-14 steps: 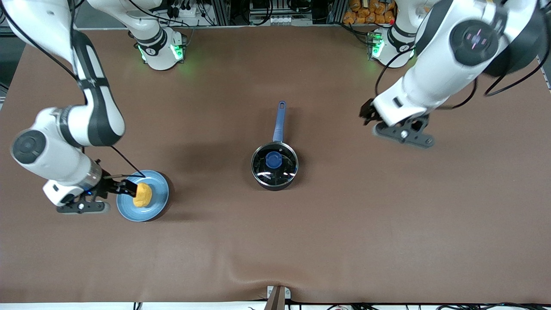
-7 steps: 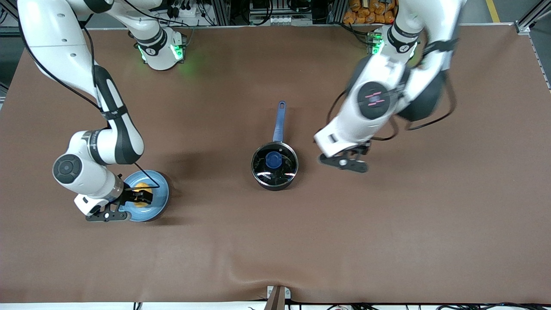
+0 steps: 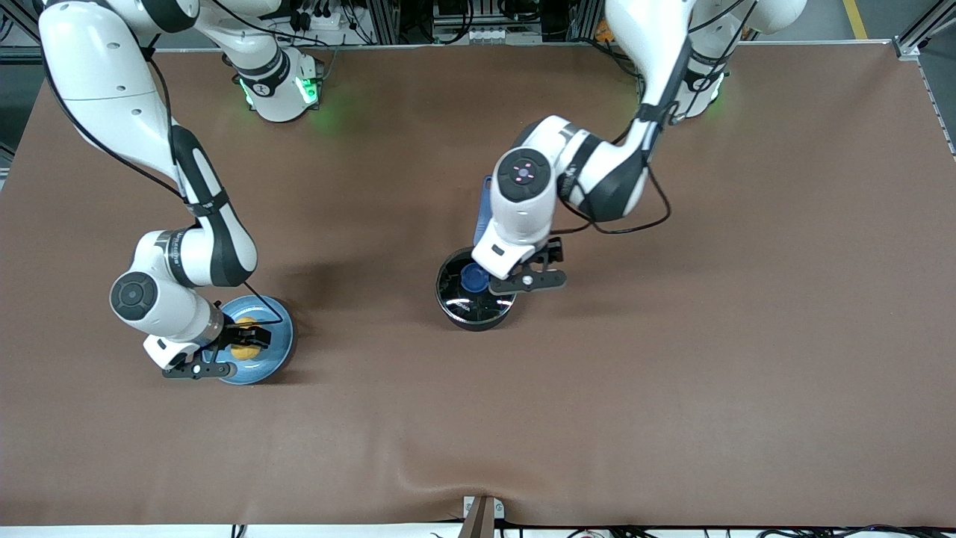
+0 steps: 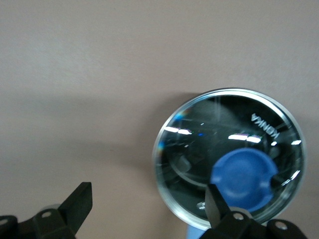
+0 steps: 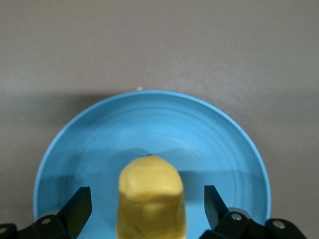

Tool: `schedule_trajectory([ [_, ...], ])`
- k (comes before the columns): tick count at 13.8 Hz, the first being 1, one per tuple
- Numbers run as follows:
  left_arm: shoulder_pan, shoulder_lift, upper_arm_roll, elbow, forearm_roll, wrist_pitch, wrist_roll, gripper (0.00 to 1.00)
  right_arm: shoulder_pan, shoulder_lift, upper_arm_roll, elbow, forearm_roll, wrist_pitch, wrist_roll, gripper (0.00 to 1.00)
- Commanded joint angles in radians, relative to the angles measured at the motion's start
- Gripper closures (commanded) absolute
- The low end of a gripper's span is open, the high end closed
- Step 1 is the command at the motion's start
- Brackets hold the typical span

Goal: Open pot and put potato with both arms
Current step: 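Grasp the potato with the right gripper while the left gripper grasps the knob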

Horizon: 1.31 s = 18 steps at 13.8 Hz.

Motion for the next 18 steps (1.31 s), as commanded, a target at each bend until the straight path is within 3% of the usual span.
schedule_trajectory([
  [1, -0.026, 0.047, 0.027, 0.075, -0.079, 0.039, -0.082, 0.0, -0.014, -0.009, 0.008, 0.0, 0.007, 0.0, 0.0, 0.0],
  [2, -0.036, 0.048, 0.027, 0.075, -0.094, 0.072, -0.088, 0.0, -0.015, -0.009, 0.008, 0.0, 0.007, -0.005, -0.002, 0.05],
  [3, -0.045, 0.051, 0.027, 0.075, -0.093, 0.114, -0.09, 0.0, -0.015, -0.008, 0.008, 0.0, 0.006, -0.009, -0.011, 0.25],
  [6, -0.061, 0.077, 0.025, 0.075, -0.092, 0.182, -0.084, 0.0, -0.015, -0.009, 0.008, 0.0, 0.004, -0.031, -0.013, 0.71],
  [8, -0.067, 0.099, 0.024, 0.072, -0.084, 0.208, -0.087, 0.0, -0.014, -0.012, 0.008, 0.003, 0.004, -0.048, -0.011, 0.95],
  [9, -0.067, 0.102, 0.022, 0.07, -0.084, 0.211, -0.087, 0.0, -0.008, -0.012, 0.008, 0.003, 0.004, -0.048, -0.016, 1.0],
  [12, -0.067, 0.117, 0.019, 0.069, -0.084, 0.226, -0.074, 0.0, 0.003, -0.021, 0.01, 0.026, 0.001, -0.055, -0.023, 1.0],
  [16, -0.069, 0.133, 0.018, 0.067, -0.084, 0.228, -0.064, 0.0, 0.008, -0.043, 0.013, 0.134, 0.004, -0.207, -0.057, 1.0],
  [18, -0.069, 0.154, 0.004, 0.066, -0.084, 0.248, -0.054, 0.0, 0.011, -0.064, 0.013, 0.142, 0.006, -0.216, -0.062, 1.0],
])
